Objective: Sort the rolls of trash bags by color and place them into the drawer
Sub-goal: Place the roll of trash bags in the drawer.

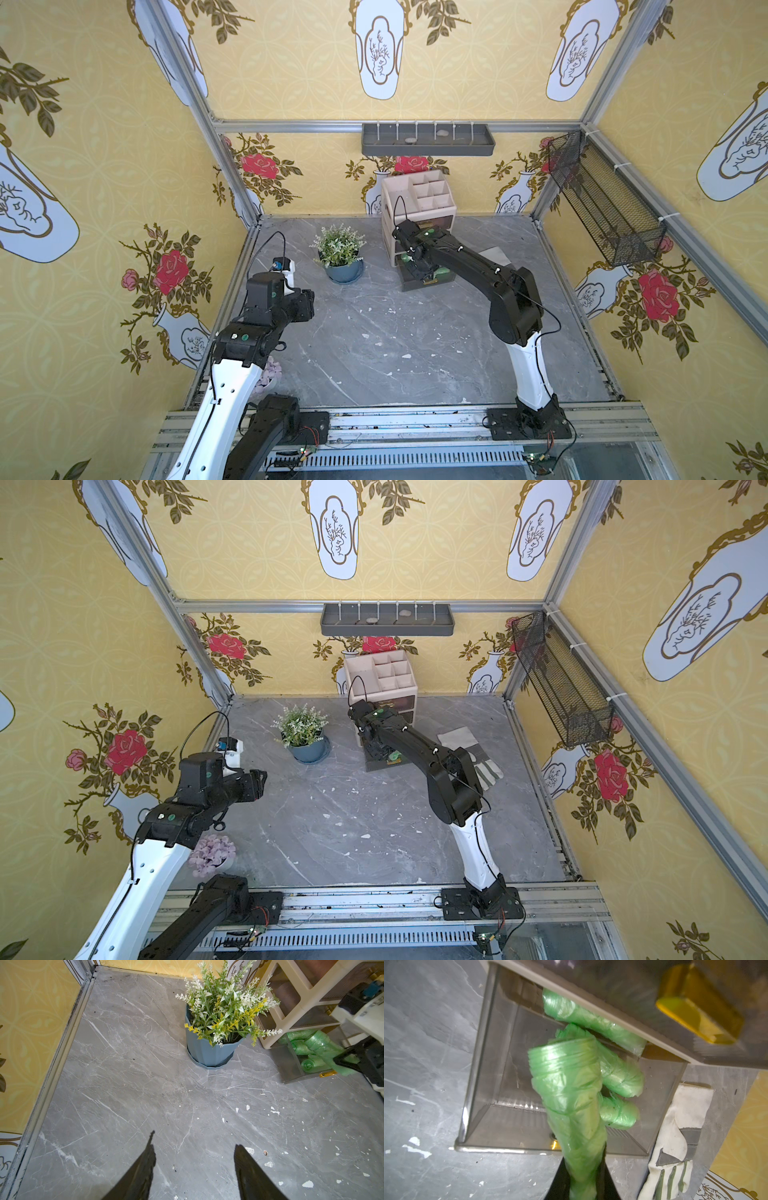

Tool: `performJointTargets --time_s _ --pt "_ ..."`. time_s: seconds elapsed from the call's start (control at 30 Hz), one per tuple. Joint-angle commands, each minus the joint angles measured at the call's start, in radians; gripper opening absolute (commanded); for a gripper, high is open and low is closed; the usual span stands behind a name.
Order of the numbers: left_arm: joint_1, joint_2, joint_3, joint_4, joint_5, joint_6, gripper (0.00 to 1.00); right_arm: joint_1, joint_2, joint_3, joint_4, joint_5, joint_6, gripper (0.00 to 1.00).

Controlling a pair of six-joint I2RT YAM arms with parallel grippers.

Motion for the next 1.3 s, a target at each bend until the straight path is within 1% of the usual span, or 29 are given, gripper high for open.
performJointTargets --time_s 0.0,0.2,0.7,0.87,1.1,1.27 --pt "0.002 -0.003 -0.008 0.034 0.012 0.004 0.62 -0.001 0.018 0.027 0.043 0.001 -0.014 0.17" --pt "0.003 -0.007 -0.010 0.032 0.011 0.003 0.62 0.003 0.079 0.080 0.033 -0.011 -0.014 0.17" --pt "0.002 -0.017 -0.011 0.031 0.011 0.004 0.63 0.001 0.124 0.115 0.032 -0.078 0.024 0.18" --pt "0.003 -0.018 -0.011 0.031 0.011 0.004 0.63 0.000 0.125 0.110 0.022 -0.108 0.043 0.22" --pt "0.003 -0.021 -0.011 0.030 0.008 0.005 0.65 -0.004 0.117 0.097 0.022 -0.159 0.067 0.37" --pt "0.003 -0.022 -0.013 0.028 0.008 0.005 0.66 -0.007 0.097 0.086 0.032 -0.187 0.078 0.42"
